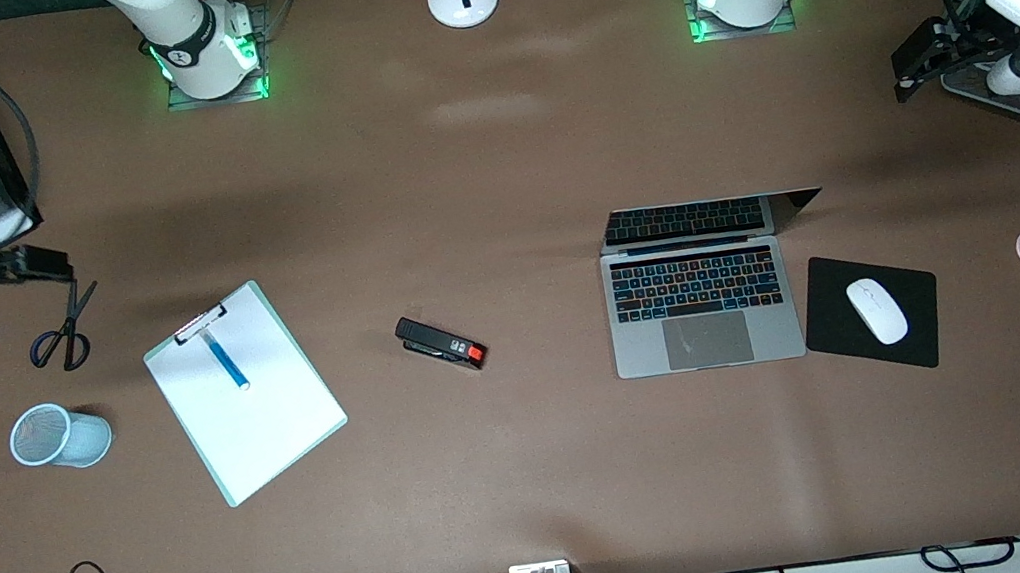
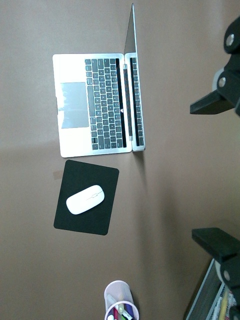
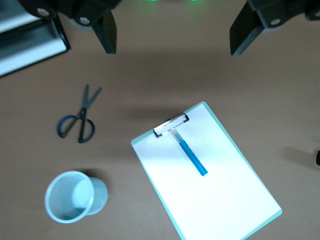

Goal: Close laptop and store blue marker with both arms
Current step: 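Reach the right gripper toward the blue marker while the left gripper nears the laptop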

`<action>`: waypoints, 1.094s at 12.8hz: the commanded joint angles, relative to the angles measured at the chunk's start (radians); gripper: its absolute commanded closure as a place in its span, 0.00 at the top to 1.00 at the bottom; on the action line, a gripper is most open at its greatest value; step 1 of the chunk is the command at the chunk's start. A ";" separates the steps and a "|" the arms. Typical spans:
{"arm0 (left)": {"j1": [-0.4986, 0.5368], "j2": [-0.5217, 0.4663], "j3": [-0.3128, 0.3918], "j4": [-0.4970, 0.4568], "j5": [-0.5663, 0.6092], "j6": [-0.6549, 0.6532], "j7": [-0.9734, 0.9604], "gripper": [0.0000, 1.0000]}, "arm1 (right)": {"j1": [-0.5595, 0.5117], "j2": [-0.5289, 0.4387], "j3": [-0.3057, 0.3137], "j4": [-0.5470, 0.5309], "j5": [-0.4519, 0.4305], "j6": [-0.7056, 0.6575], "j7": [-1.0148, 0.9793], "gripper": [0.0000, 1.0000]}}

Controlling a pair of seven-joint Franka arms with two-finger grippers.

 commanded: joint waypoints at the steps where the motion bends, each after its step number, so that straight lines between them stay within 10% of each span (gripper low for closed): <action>1: 0.008 0.003 0.003 0.017 -0.023 -0.019 0.011 1.00 | -0.001 0.072 0.006 0.020 0.037 0.060 -0.092 1.00; 14: -0.021 0.114 -0.086 -0.081 -0.037 -0.034 -0.085 1.00 | 0.060 0.390 0.018 0.020 0.037 0.398 -0.471 1.00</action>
